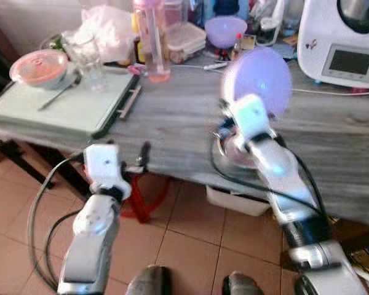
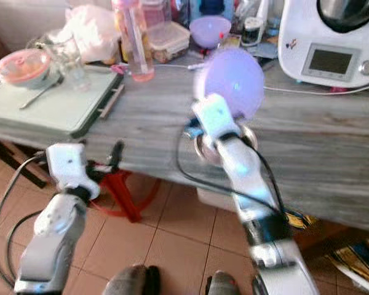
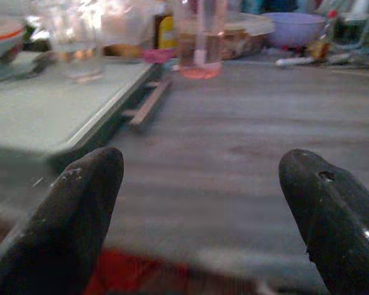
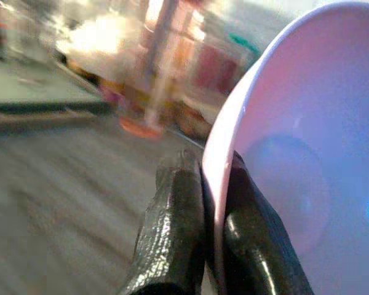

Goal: Setting the table

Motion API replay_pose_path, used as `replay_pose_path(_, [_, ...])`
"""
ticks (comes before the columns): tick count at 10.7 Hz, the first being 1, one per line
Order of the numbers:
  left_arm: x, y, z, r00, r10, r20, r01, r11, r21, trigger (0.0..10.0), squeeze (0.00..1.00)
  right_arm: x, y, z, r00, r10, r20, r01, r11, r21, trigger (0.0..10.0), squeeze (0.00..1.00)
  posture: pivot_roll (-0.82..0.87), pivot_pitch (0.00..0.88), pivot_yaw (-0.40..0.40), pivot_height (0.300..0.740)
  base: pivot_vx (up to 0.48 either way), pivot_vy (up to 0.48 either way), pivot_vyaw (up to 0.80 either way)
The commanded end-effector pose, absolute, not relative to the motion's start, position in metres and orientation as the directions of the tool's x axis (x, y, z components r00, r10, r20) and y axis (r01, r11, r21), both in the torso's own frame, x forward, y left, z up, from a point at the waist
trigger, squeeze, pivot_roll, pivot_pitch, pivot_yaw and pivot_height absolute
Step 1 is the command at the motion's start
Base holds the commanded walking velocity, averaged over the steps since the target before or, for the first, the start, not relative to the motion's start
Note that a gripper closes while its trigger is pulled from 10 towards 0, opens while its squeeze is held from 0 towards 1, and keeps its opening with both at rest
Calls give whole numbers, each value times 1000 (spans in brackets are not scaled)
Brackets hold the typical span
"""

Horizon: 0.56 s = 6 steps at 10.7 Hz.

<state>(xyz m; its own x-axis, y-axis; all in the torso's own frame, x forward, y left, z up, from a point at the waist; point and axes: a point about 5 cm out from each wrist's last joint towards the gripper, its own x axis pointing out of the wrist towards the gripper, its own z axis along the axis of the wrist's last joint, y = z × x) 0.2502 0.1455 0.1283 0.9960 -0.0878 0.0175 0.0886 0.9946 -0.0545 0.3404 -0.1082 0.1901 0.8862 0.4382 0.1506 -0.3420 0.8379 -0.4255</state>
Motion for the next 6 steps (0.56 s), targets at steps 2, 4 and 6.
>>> replay_pose_path(2, [240, 157, 126, 999, -38, -26, 37, 999, -37, 10000, 0, 352, -103, 198, 854, 506, 119, -402, 789, -465, 10000, 0, 115, 199, 79, 740, 0, 0, 0])
replay_pose_path(4, [233, 161, 129, 998, -40, -40, 39, 999, -21, 10000, 0, 366, -92, 200, 818, 574, 32, -485, 720, -497, 10000, 0, 156, 241, 93, 740, 0, 0, 0])
replay_pose_path(6, [226, 165, 131, 997, -34, -62, 34, 999, -7, 10000, 0, 375, -82, 199, 791, 610, -38, -531, 655, -537, 10000, 0, 179, 251, 104, 740, 0, 0, 0])
